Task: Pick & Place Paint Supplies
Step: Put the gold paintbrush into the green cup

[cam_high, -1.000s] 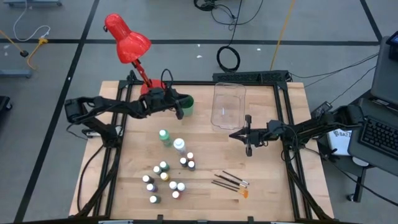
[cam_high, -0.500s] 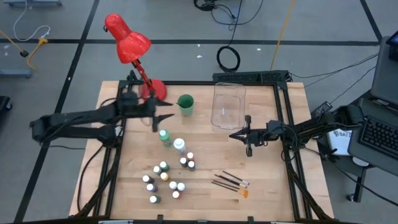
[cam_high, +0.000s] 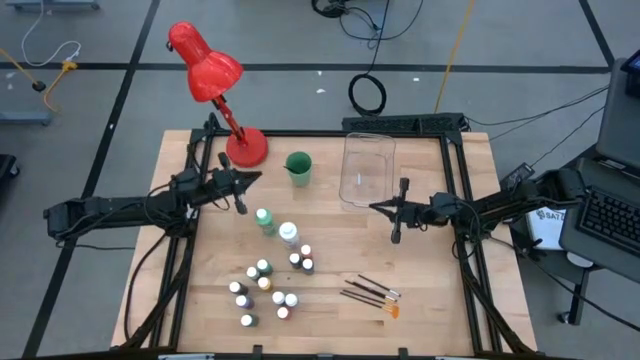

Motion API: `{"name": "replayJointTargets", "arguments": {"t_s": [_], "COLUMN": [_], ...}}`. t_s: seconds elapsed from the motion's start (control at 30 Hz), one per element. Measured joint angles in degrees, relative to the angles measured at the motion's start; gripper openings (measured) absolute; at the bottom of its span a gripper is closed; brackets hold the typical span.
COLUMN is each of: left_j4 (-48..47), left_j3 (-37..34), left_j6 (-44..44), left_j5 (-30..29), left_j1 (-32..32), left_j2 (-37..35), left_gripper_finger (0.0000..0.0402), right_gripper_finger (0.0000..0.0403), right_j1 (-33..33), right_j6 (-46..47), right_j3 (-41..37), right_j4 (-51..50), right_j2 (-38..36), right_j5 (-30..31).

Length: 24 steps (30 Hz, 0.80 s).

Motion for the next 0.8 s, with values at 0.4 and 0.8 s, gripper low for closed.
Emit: {"name": "replayJointTargets", "arguments": {"t_s": [0.4,0.8], "left_j4": [0.52,-0.02], "left_j3": [0.15,0.15], "left_j6": [-5.59,-8.77], "left_j5": [0.18,3.02], "left_j1": [0.36,0.30], "left_j2": [0.04,0.04], "left_gripper_finger": [0.0007,0.0025], "right_gripper_finger": [0.0001,0.0000], "right_j1": [20.44,47.12], "right_j6": [15.11,62.51], "right_j3": [15.91,50.89], "right_j4": [-43.57,-97.10], "right_j2": [0.98,20.60], "right_j5": [24.24,20.68]}}
